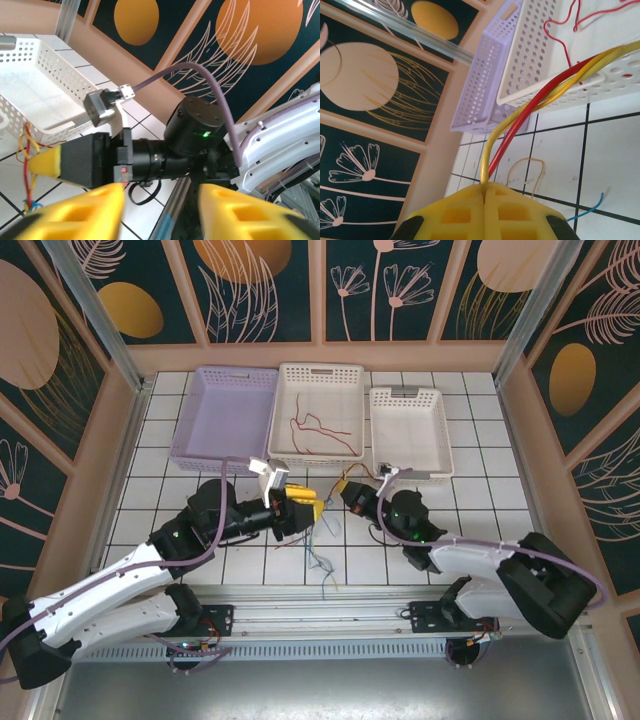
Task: Untangle the cables
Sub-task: Untie the cable.
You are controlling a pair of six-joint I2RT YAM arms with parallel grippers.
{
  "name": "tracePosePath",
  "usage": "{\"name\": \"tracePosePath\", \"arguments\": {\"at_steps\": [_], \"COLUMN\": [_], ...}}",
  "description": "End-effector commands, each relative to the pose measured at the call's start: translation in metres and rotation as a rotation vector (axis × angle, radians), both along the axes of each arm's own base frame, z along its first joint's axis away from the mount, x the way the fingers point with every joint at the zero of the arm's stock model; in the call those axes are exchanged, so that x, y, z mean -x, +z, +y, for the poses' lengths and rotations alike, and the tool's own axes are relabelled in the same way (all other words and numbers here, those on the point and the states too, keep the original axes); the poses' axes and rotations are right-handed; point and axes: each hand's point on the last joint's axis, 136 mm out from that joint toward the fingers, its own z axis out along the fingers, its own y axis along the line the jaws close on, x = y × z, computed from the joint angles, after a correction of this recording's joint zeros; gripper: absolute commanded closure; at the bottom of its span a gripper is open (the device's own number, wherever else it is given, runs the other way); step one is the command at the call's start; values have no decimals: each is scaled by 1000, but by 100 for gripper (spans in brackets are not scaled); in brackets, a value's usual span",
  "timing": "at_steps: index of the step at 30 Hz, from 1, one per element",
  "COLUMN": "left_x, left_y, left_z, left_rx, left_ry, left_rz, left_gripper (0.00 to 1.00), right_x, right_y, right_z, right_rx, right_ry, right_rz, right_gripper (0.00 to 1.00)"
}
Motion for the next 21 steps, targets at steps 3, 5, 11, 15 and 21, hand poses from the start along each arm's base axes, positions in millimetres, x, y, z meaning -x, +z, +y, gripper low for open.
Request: {"name": "tracePosePath", "arguments": {"at_steps": [3, 5, 11, 15, 21], "left_x": [5, 7, 14, 18, 16], "left_y": [-13, -24, -60, -78, -98], "left_z": [13, 17, 26, 28, 27], "left_rx": [-19, -24, -14, -32, -75], "left_ry": [27, 33, 38, 32, 37], "left_rz": [0, 23, 98, 130, 153], "left_gripper": [20, 13, 11, 12, 13], "right_x": [2, 5, 10, 12, 14], "right_y": [30, 41, 62, 71, 79], "right_z": [-22, -29, -50, -55, -53], "right_rx": [-68, -102, -167, -183, -199], "right_ry": [-50, -52, -61, -56, -31], "right_rz": [-56, -67, -89, -99, -104], "right_gripper": [100, 100, 100, 100, 100]}}
